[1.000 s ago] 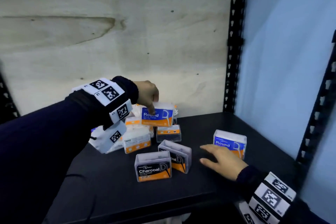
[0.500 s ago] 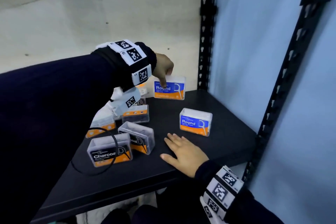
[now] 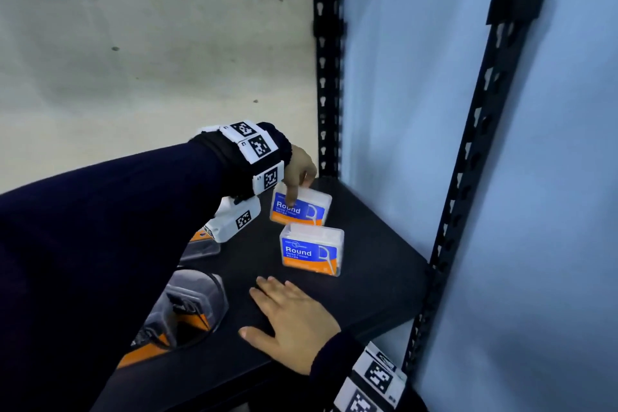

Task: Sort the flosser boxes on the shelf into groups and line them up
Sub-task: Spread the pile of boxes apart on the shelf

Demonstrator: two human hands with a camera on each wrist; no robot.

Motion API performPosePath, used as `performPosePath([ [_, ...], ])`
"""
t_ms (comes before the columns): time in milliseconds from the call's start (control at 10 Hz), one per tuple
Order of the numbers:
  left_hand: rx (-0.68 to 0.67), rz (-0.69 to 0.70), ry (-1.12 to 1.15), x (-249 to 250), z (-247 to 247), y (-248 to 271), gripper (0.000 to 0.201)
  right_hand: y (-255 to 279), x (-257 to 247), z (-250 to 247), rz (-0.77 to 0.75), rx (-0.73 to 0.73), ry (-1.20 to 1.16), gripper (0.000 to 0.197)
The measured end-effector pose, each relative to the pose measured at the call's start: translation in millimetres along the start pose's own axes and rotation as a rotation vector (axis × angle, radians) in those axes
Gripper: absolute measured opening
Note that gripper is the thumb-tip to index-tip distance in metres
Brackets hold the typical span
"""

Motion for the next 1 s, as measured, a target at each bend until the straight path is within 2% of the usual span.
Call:
performPosePath([
  [300,-0.140,0.072,0.108,8.0,24.1,-18.4,0.047,1.3,-0.7,-1.2,0.003,-0.009,-0.013,0.064],
  [400,-0.154,0.081,0.112,7.5,23.9,-14.7,0.046,1.7,-1.3,-2.4,0.009,-0.014,-0.016,0.064],
  [500,-0.104,0.076,0.133,4.5,19.9,-0.4,0.046,1.5,-1.4,-3.3,0.018,-0.028,-0.006,0.064],
  [800,0.094,-0.015,0.135,-27.2,2.8,102.0,0.036,2.0,-7.1,-20.0,0.033,-0.129,0.064,0.064],
  [1000,0.226,-0.198,0.120,-68.9,7.9,207.2,0.032,-1.8,-19.4,-45.9,-0.010,-0.152,0.194,0.055],
])
Point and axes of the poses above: each hand's wrist, its own y-axis away from the middle knuckle, its own z-axis out of the palm, x = y × z, the point moved 7 cm from there along -y, towards the middle knuckle, and after that the axes turned 13 degrees about z, right-handed, at the moved point
